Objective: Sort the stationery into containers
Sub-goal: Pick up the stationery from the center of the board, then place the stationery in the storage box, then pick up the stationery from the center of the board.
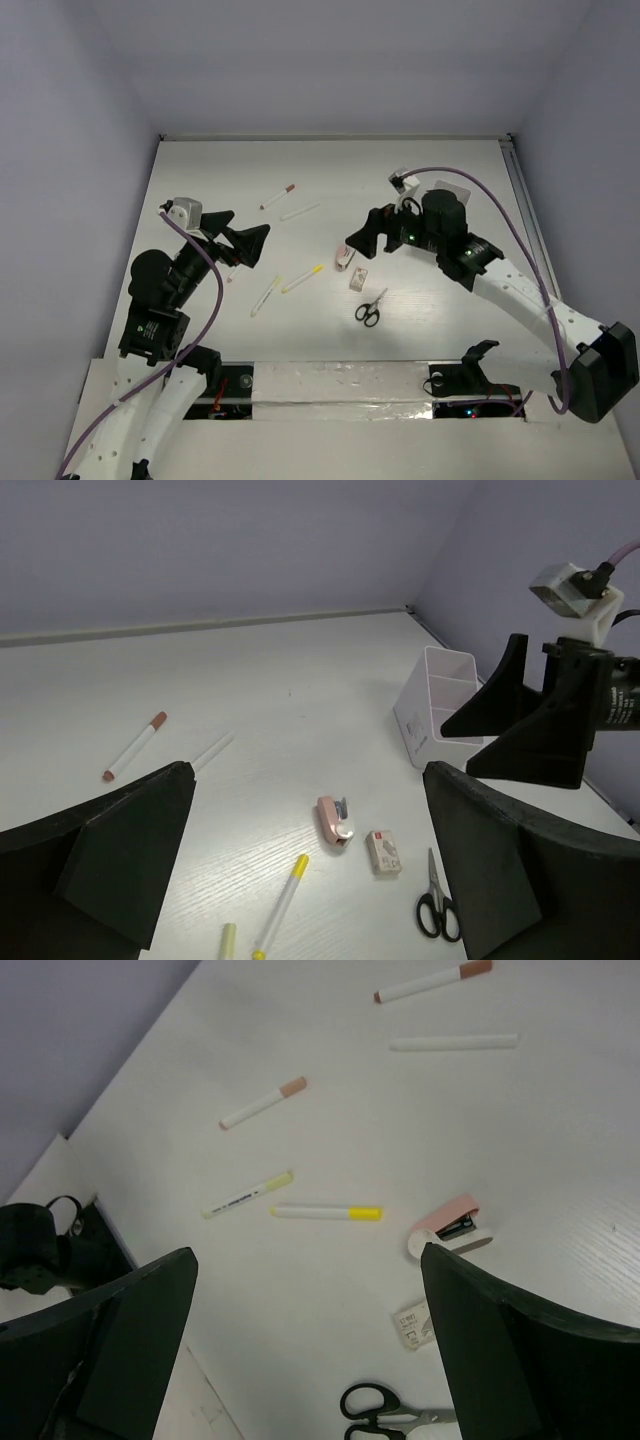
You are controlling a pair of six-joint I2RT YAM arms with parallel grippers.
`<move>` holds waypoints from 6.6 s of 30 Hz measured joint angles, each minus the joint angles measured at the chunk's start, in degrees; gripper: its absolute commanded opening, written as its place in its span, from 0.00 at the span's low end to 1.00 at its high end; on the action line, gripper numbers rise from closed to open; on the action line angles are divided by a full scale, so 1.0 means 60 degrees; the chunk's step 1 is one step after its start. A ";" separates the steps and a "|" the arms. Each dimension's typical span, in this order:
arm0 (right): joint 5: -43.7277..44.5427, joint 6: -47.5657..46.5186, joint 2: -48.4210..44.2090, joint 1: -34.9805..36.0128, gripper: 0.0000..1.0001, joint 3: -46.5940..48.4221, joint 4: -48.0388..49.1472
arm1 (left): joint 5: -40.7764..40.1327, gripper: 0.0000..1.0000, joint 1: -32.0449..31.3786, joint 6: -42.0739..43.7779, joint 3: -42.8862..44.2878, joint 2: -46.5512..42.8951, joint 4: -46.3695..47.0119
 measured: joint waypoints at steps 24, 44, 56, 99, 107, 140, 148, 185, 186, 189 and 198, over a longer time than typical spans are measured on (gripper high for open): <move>0.4317 0.0197 0.4594 0.1989 1.00 0.1552 -0.1144 | 0.0055 0.99 -0.0066 0.0036 0.0004 -0.0120 -0.0007; 0.5595 0.0328 0.5060 0.1993 1.00 0.2113 -0.1614 | 0.0058 0.99 -0.0084 0.0044 0.0004 -0.0168 -0.0007; 0.5628 0.0903 0.6451 0.1993 0.94 0.2291 -0.1741 | 0.0051 0.99 -0.0189 0.0066 0.0004 -0.0226 -0.0011; 0.7679 -0.0087 0.2929 -0.1694 0.38 0.2597 -0.0743 | 0.0182 0.99 -0.0233 0.0076 0.0000 -0.0270 0.0000; 0.8164 -0.0288 0.3071 -0.2845 0.38 0.2051 -0.0699 | 0.0193 0.99 -0.0262 0.0076 0.0000 -0.0266 0.0007; 0.8641 -0.0248 0.3628 -0.3402 0.38 0.0688 0.1770 | 0.0433 0.99 -0.0262 0.0080 0.0000 -0.0131 0.0142; 0.8641 -0.0331 0.3646 -0.3402 0.41 0.0685 0.2007 | 0.0441 0.99 -0.0262 0.0080 0.0000 -0.0131 0.0142; 0.6335 0.0616 0.1330 -0.2149 0.57 -0.0393 0.1497 | 0.0725 0.99 -0.0262 0.0080 -0.0029 -0.0131 0.0226; 0.6058 0.0707 0.1286 -0.1916 0.57 -0.0477 0.1392 | 0.0725 0.99 -0.0262 0.0080 -0.0047 -0.0131 0.0229; 0.5198 0.1035 0.1486 -0.1100 0.57 -0.0732 0.1096 | 0.0729 0.99 -0.0262 0.0080 -0.0106 -0.0131 0.0229; 0.3756 0.1800 0.2426 0.0685 0.78 -0.1162 -0.0415 | 0.0729 0.99 -0.0262 0.0080 -0.0109 -0.0135 0.0226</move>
